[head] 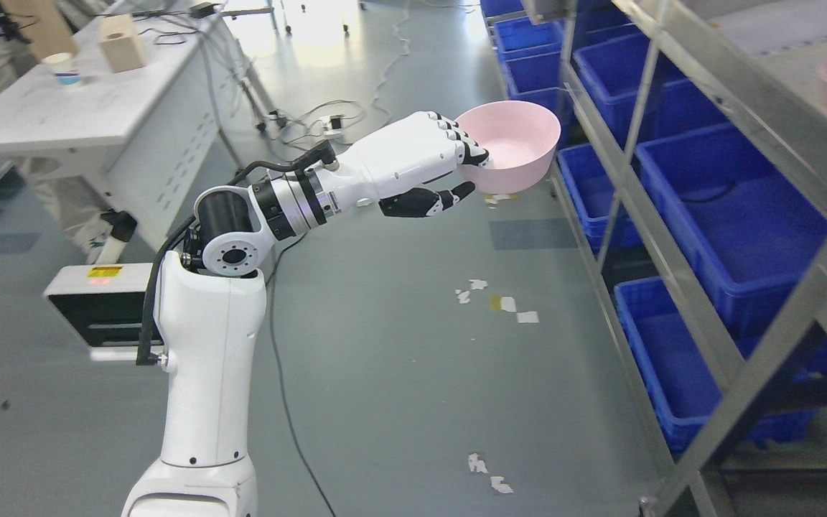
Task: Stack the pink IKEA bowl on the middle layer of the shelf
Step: 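Hold the pink bowl raised in the left hand while driving to the other shelf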
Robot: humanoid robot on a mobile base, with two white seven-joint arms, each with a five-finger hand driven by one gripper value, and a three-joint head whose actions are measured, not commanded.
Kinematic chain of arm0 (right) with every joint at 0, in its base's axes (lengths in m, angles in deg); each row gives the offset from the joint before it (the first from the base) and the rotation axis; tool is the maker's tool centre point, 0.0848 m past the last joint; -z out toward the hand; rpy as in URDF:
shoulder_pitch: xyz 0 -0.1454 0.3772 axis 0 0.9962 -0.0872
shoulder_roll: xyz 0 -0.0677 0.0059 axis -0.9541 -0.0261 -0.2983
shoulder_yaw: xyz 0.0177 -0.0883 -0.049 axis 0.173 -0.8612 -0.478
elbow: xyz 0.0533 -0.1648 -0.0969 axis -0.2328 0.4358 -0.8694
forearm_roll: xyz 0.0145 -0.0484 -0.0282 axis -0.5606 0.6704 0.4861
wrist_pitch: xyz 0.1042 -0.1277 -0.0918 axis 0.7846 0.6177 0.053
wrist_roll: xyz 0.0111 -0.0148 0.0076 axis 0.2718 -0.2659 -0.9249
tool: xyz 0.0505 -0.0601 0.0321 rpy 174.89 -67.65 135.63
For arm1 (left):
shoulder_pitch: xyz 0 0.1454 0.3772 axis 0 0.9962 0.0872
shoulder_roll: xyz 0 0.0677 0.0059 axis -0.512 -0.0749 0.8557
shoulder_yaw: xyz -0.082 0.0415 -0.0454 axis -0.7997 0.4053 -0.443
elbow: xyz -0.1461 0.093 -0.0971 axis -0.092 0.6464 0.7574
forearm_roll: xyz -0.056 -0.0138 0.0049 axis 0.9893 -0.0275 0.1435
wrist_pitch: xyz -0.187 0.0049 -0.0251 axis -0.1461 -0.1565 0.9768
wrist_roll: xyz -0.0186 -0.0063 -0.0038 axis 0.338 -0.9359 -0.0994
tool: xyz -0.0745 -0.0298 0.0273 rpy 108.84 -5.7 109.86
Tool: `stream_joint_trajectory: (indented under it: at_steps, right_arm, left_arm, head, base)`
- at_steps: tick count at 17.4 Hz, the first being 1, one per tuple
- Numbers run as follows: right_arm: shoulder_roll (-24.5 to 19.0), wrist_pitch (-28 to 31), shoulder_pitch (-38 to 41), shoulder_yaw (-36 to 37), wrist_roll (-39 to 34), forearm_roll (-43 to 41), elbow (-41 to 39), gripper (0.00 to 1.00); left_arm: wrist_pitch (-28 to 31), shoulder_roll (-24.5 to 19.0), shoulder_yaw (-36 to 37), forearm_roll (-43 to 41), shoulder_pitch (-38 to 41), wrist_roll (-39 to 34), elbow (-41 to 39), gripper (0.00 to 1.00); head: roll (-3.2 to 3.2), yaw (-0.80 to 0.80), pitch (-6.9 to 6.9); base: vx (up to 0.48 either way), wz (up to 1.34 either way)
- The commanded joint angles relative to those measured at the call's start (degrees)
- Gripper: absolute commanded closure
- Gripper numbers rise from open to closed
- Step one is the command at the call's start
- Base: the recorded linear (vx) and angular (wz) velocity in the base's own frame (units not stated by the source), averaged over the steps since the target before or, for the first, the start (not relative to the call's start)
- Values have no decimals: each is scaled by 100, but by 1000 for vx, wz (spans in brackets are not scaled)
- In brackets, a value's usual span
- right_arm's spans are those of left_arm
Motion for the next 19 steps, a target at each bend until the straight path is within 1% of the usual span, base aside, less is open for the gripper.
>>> stream_joint_trajectory:
  at_steps: [1,5,8,19]
  right_arm:
    - [100,-2,19,0,13,0,-100,0]
    - [100,-2,19,0,13,0,-100,0]
    - [100,-2,19,0,13,0,-100,0]
    - [100,-2,19,0,13,0,-100,0]
  left_arm:
    - [-4,-100,208,59,-3,-20,-48,98]
    - [-4,-100,208,103,5,-20,-92,98]
    - [-4,-100,208,103,5,-20,-92,98]
    - [-4,-100,287,103,-3,-28,-83,97]
  head:
    - [0,0,0]
    - [0,0,0]
    - [0,0,0]
    - [0,0,0]
  base:
    - [105,1052]
    - [145,573]
    - [249,192]
    - [352,-29]
